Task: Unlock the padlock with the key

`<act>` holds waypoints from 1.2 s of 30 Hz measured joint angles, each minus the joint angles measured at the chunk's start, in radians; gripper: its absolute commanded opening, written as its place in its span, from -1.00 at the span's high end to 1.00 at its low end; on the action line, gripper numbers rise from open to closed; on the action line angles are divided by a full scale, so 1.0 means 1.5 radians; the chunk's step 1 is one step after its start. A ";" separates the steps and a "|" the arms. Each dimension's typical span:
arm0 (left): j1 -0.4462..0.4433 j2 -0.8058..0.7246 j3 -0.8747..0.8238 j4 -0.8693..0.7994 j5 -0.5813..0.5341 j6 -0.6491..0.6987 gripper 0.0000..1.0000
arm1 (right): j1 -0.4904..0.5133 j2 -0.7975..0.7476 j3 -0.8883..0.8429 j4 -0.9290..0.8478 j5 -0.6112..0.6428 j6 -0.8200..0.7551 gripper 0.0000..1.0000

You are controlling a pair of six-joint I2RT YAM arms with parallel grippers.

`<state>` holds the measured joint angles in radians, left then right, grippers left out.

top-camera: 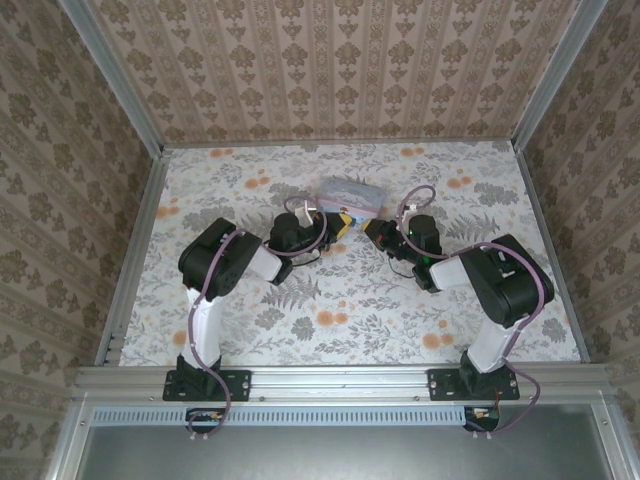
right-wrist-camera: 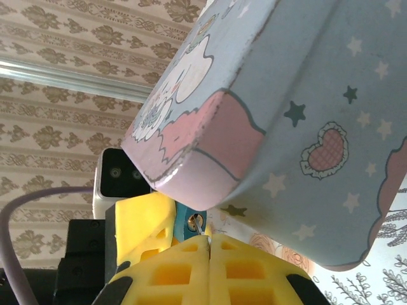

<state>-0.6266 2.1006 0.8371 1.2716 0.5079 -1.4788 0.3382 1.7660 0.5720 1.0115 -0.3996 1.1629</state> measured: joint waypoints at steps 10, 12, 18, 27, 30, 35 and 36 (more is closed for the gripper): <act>0.005 0.000 0.000 -0.002 -0.015 -0.020 1.00 | -0.004 0.051 0.023 0.055 -0.001 0.120 1.00; 0.005 0.000 0.000 -0.002 -0.018 -0.022 1.00 | -0.004 0.058 0.024 0.066 -0.002 0.138 1.00; 0.005 0.000 0.000 0.001 -0.022 -0.025 1.00 | -0.005 0.062 0.028 0.071 -0.003 0.155 1.00; 0.005 0.000 0.000 0.006 -0.025 -0.026 1.00 | 0.004 0.069 0.047 0.064 -0.003 0.155 1.00; 0.009 0.000 0.000 0.009 -0.029 -0.027 1.00 | 0.010 0.073 0.063 0.051 0.002 0.155 1.00; 0.009 0.000 0.000 0.011 -0.039 -0.027 1.00 | 0.010 0.074 0.076 0.033 0.002 0.154 1.00; 0.009 0.000 0.000 0.011 -0.040 -0.027 1.00 | 0.010 0.074 0.078 0.030 0.002 0.154 1.00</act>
<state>-0.6132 2.1006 0.8375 1.2884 0.4473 -1.5188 0.3534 1.8771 0.6891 1.0561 -0.3962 1.3937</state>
